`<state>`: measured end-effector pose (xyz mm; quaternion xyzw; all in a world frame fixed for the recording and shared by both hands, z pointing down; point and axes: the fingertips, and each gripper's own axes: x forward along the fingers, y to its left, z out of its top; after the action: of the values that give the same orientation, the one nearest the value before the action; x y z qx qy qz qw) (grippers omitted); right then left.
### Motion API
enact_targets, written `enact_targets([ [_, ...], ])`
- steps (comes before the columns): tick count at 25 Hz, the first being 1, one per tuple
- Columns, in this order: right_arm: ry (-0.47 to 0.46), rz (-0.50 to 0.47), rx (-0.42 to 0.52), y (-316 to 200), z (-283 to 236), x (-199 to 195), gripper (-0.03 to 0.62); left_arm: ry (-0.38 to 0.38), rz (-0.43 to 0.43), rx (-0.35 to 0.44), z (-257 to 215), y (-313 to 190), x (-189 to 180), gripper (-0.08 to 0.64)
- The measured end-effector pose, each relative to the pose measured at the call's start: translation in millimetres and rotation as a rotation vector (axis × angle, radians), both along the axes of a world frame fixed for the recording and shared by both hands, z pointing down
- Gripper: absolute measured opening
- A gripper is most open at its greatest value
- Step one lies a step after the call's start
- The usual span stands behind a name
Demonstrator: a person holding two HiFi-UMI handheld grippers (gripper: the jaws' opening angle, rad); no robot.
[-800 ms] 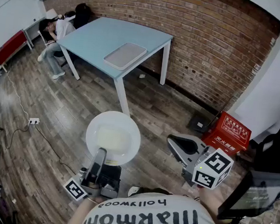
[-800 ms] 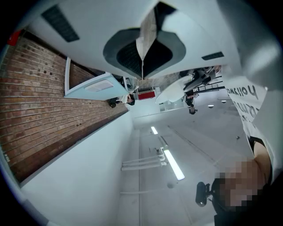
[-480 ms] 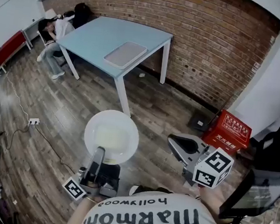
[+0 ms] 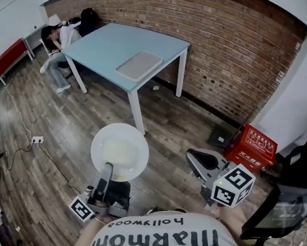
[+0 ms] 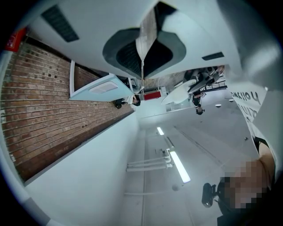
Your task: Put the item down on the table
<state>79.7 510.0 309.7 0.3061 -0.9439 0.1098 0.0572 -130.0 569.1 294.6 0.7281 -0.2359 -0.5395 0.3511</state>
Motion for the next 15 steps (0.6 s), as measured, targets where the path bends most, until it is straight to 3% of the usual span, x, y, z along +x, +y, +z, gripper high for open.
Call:
enact_targets([
  [6, -0.124, 0.034, -0.047, -18, 0, -22, 0.018, -0.006, 0.022, -0.002, 0, -14, -26, 0.077],
  [11, -0.073, 0.068, -0.072, -24, 19, -35, 0.018, 0.013, 0.033, -0.016, 9, -27, -42, 0.077],
  [15, -0.097, 0.084, -0.131, -42, 28, -39, 0.018, 0.027, 0.04, -0.025, 14, -43, -49, 0.077],
])
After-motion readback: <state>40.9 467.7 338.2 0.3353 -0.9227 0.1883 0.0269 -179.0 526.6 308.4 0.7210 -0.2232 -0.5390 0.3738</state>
